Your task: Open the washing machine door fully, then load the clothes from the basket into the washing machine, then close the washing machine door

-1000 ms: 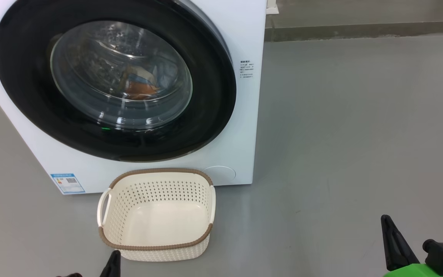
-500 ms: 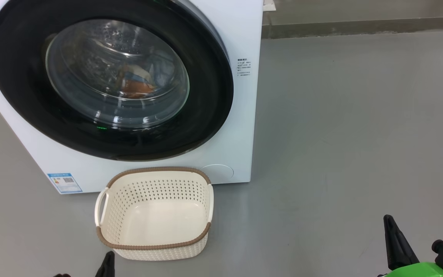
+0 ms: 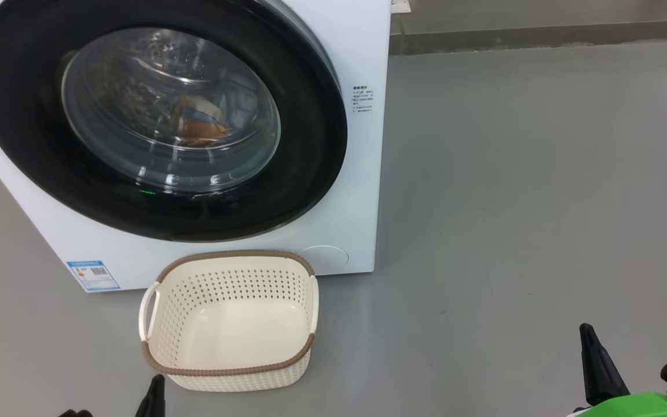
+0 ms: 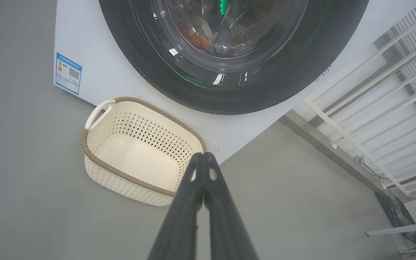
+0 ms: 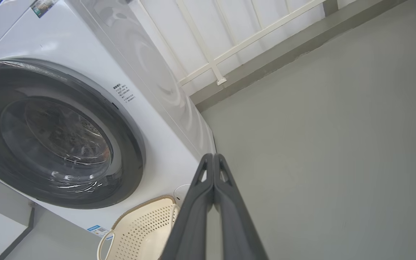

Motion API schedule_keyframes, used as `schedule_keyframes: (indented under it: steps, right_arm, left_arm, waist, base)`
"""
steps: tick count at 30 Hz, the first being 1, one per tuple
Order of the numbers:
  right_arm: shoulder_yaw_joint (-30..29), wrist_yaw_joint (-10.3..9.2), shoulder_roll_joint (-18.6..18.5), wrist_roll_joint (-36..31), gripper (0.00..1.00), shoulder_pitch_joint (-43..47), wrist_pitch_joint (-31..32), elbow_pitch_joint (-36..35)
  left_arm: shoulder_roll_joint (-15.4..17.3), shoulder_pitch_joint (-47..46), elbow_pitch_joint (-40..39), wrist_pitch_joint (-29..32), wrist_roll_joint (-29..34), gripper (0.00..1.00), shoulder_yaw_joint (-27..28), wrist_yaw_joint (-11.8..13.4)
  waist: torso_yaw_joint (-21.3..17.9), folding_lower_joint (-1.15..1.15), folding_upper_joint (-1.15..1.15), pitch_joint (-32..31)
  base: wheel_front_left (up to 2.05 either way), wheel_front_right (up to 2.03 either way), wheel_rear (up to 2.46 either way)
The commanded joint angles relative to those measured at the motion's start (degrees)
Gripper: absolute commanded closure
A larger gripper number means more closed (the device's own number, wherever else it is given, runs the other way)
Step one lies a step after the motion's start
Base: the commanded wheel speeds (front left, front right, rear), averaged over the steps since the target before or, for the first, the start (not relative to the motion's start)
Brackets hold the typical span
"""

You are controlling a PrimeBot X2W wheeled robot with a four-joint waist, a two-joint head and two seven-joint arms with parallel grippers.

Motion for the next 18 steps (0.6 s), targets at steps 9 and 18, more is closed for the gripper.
schedule_keyframes:
  steps: [9, 18]
  right_arm:
    - [0.92, -0.13, -0.6, 6.68, 1.0, -3.07, 1.67, -1.14]
    - [1.18, -0.15, -0.67, 12.84, 1.0, -3.56, 3.2, -0.99]
  left_arm:
    - [0.32, -3.38, -1.88, 1.49, -5.27, 1.0, 2.17, -0.07]
    - [0.16, -3.95, -2.11, 2.98, -10.09, 1.0, 3.29, -0.08]
  waist:
    - [-0.32, -0.01, 0.0, 0.21]
    - [-0.65, -0.01, 0.0, 0.44]
  base:
    - [0.0, 0.0, 0.0]
    - [0.0, 0.0, 0.0]
